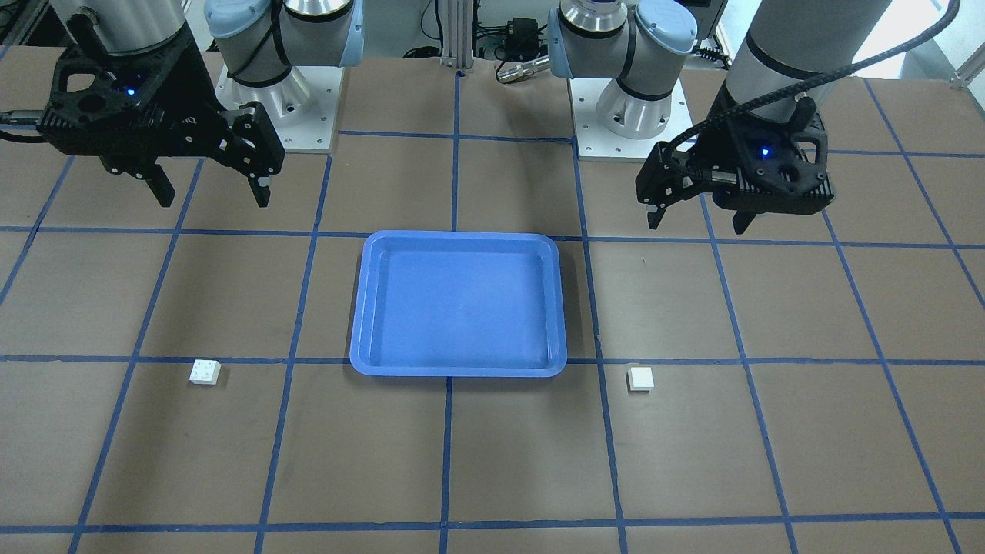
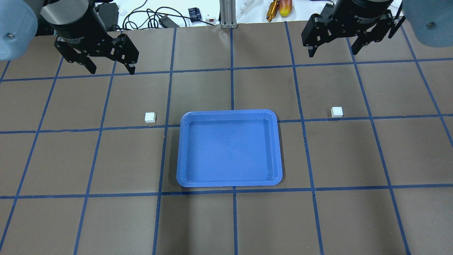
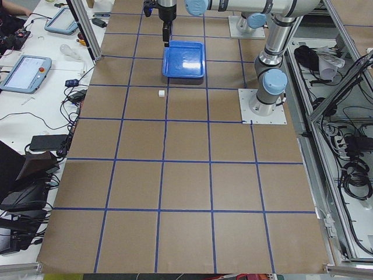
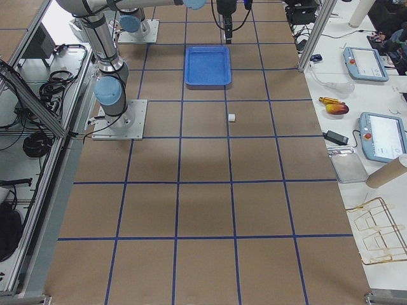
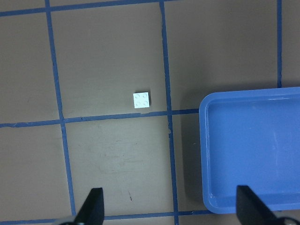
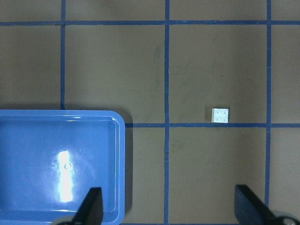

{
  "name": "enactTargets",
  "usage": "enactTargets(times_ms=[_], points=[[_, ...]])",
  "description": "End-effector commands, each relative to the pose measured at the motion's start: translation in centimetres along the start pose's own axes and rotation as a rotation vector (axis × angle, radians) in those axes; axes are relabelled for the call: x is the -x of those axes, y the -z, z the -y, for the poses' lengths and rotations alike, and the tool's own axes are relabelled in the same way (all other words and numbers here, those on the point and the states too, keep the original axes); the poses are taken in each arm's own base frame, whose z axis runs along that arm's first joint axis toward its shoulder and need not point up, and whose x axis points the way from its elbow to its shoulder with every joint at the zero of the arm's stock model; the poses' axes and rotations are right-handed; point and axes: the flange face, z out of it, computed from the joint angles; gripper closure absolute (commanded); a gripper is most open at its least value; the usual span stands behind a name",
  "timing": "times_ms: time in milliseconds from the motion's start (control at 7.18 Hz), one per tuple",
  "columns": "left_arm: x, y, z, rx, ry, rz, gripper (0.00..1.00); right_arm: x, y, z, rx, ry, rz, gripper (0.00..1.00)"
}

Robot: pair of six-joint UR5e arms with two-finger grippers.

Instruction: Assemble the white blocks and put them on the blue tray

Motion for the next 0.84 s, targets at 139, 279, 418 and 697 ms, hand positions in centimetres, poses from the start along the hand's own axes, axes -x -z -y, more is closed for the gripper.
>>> enactTargets(times_ms=[139, 279, 418, 697], points=[[-0.3, -0.1, -0.3, 0.004, -0.012, 0.001, 0.0, 0.0, -0.1, 0.3, 0.001, 0.001, -0.001, 0.0], [-0.3, 0.4, -0.3, -0.007, -0.015, 0.002, 0.0, 0.0, -0.1, 0.3, 0.001, 0.001, -0.001, 0.0], [-0.4, 0.0, -0.8, 0.01, -0.019, 0.001, 0.0, 0.0, -0.1, 0.3, 0.001, 0.001, 0.0, 0.0], [-0.4, -0.6, -0.6, 0.016, -0.019, -0.003, 0.0, 0.0, -0.3, 0.3, 0.009, 0.004, -0.003, 0.0]])
